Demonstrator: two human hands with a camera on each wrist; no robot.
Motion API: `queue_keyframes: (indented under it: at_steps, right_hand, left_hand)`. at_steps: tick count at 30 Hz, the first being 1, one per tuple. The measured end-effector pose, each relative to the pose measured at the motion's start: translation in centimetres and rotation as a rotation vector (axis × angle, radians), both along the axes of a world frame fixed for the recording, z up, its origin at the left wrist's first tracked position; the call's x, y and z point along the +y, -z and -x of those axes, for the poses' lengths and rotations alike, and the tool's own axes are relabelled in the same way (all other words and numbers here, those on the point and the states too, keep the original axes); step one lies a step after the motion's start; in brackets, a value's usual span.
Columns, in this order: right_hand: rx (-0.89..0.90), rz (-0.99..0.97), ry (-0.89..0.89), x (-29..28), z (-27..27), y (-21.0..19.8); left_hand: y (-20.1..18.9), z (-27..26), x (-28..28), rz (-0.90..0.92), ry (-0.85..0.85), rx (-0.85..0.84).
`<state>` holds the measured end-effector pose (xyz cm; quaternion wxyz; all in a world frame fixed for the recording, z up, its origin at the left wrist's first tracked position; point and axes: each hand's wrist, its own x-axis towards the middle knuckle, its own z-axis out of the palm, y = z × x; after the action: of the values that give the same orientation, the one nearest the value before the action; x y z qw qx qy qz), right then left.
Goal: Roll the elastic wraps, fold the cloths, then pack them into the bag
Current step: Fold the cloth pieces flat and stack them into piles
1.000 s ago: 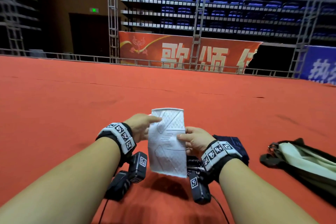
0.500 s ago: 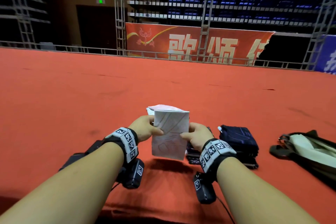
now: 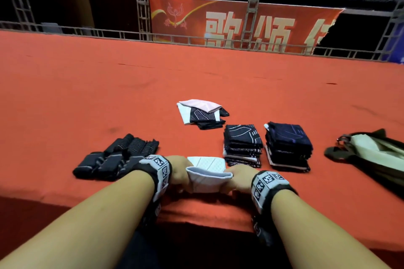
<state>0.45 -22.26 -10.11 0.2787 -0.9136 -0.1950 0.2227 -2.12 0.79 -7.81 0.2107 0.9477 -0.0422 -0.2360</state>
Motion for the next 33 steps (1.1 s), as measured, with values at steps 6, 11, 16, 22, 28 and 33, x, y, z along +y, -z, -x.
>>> queue_keyframes:
  at_steps: [6,11,16,22,28,33]
  right_hand:
    - [0.149,-0.237,0.327,0.8,0.4,0.7]
    - [0.050,-0.122,0.428,2.3,-1.0,1.4]
    - [0.028,0.037,0.438,3.5,-1.7,0.7]
    - [-0.052,0.205,0.398,3.8,-2.3,0.6]
    - [-0.001,0.170,0.454,3.1,-2.4,0.7]
    - [0.041,0.057,0.463,2.0,-2.7,0.8]
  left_hand:
    - [-0.5,0.0,-0.6,0.186,-0.306,0.108]
    - [1.0,-2.4,-0.9,0.011,-0.308,0.003]
    - [1.3,-3.2,-1.8,-0.220,-0.234,-0.198]
    - [3.3,-3.3,-3.5,-0.213,-0.020,-0.409]
    - [6.6,-4.1,-4.3,-0.366,0.030,-0.210]
    - [6.9,-4.2,-4.4,-0.365,0.001,-0.163]
